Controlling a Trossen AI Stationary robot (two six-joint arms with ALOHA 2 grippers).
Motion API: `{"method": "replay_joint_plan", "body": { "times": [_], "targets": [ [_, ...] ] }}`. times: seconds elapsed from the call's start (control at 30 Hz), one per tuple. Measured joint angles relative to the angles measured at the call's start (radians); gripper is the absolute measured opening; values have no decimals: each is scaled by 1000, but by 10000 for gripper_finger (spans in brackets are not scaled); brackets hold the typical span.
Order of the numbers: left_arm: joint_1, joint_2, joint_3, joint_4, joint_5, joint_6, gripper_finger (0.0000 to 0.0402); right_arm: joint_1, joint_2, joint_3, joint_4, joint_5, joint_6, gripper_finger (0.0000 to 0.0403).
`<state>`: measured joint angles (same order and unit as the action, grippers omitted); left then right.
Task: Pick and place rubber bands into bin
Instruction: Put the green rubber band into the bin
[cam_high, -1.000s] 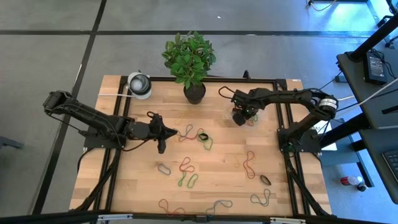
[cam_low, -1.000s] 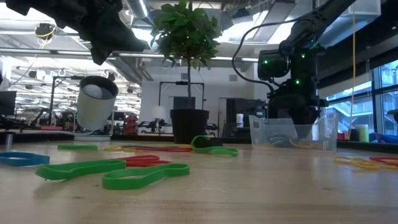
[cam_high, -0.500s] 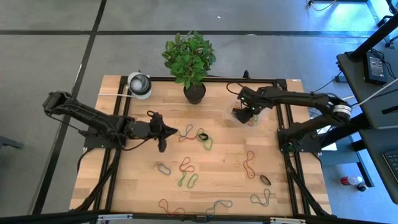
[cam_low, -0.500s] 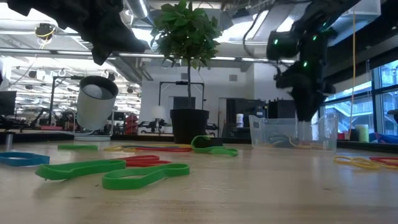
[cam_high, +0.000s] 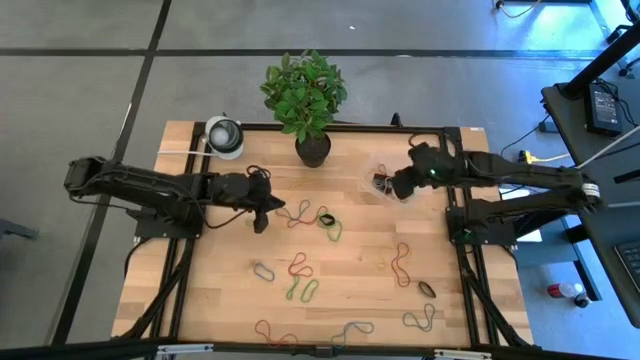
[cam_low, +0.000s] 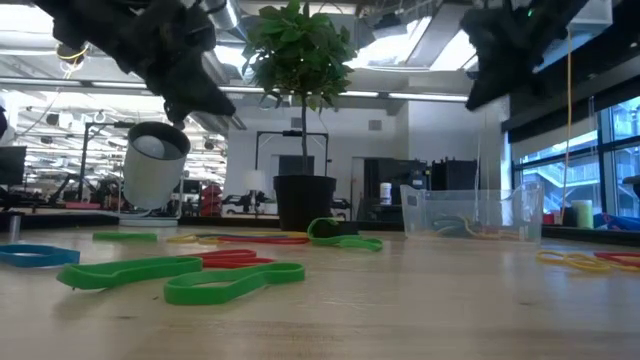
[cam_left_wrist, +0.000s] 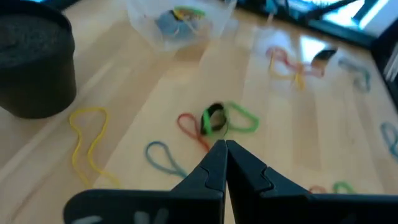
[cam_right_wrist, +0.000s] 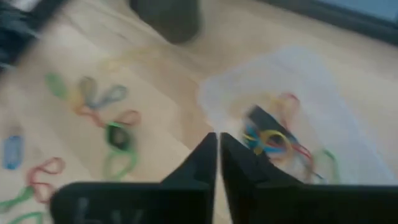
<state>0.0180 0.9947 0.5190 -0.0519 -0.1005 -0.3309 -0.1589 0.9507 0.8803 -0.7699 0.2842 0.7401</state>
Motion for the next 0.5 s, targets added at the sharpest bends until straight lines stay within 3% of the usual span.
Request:
{"method": "replay_joint_plan", "body": {
  "times": [0.17, 0.3, 0.4, 0.5],
  "targets": [
    [59, 0, 65, -189, 55, 125, 1, 179, 29, 0, 145, 107, 39, 7],
    [78, 0, 148, -425, 1, 236, 1, 320, 125, -2, 243, 208, 49, 4],
    [83, 0, 191, -566, -8, 362, 4, 385, 201, -2, 249, 262, 122, 4],
    [83, 0, 203, -665, 21, 393, 20, 415, 270, -2, 245, 266, 201, 2]
  ]
}}
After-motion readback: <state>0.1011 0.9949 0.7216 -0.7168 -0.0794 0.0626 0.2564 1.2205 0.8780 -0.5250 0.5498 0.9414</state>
